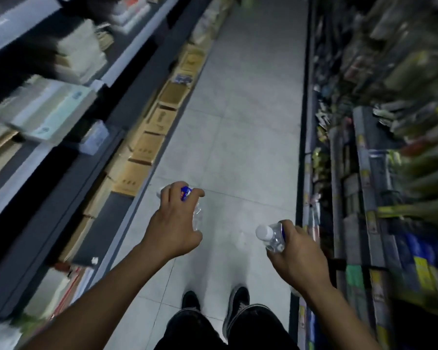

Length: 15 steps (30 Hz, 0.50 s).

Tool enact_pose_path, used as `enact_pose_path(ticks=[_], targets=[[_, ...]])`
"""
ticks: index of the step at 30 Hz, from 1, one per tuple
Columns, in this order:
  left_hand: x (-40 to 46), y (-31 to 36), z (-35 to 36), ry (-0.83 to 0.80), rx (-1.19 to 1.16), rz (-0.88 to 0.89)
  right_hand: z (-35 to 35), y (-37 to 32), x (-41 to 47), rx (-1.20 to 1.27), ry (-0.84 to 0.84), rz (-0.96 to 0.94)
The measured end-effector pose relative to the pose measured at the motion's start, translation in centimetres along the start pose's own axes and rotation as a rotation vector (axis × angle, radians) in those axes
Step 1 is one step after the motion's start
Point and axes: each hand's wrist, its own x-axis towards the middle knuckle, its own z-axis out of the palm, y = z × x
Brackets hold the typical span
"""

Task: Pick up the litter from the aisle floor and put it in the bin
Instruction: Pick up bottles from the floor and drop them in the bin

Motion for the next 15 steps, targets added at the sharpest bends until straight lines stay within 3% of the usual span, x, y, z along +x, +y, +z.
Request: enact_pose_path(ticks=[7,15], targets=[[3.2,4.1,1.5,-0.078,0.032,0.120,-1.4,3.4,-1.7,0.066,0.041,0.141],[6.0,7.6,3.2,-0.087,0.085,0.126,-2.5,8.1,1.2,0.109,0.069,0.169]])
